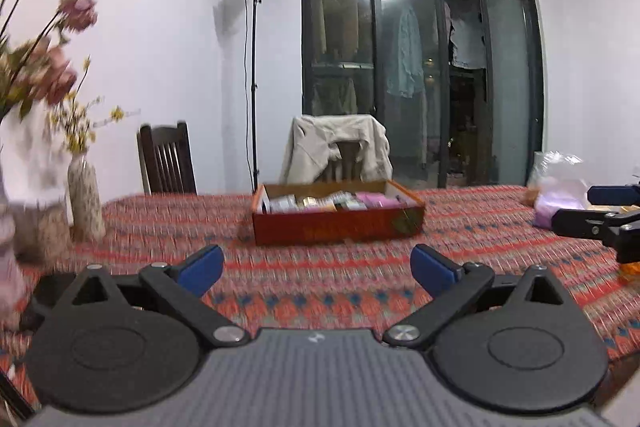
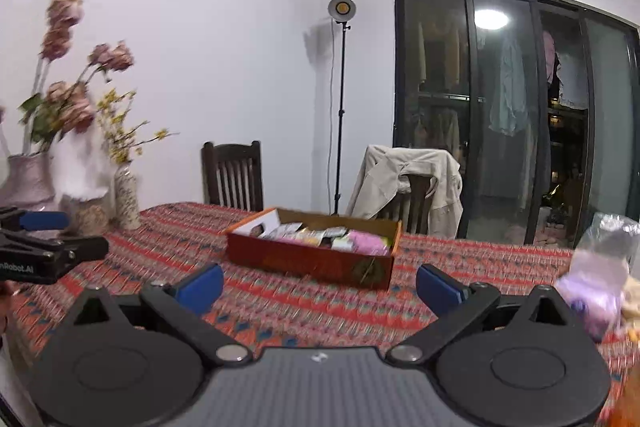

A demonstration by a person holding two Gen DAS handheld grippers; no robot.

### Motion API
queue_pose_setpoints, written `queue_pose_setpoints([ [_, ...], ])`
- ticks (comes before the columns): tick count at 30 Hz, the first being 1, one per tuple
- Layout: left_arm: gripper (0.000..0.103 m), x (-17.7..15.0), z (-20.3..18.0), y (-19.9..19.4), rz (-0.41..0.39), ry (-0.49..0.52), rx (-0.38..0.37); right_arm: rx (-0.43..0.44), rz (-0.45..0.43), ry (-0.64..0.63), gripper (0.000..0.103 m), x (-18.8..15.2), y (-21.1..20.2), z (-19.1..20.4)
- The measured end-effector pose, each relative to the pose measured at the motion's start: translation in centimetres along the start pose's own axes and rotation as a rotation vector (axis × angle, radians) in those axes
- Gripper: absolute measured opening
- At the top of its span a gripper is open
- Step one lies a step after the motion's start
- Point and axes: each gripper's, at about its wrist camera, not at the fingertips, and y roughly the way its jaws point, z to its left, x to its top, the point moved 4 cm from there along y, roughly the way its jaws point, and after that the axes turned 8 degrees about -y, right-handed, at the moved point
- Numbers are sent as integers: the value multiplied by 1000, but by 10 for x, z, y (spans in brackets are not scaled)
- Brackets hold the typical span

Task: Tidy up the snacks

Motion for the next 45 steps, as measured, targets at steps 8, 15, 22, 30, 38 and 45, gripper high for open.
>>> queue_pose_setpoints([
  [8, 103, -55, 15, -66, 3, -12, 16, -16, 24, 94, 103, -66, -63, 54],
  [15, 103, -90, 29, -61, 86, -39, 34, -36, 45, 103, 103, -100, -84, 90],
  [22, 103, -105, 31, -57, 116, -46, 42, -41, 108, 110, 103, -120, -53, 101],
  [30, 103, -102, 28, -59, 104, -33, 47, -34, 126, 129, 103, -126, -45, 101],
  [38, 103, -98, 29, -60, 96, -32, 43, -34, 117, 140, 103, -124, -47, 98],
  [45, 103, -97, 30, -61, 94, -32, 43, -22, 116, 133, 103, -122, -46, 101],
])
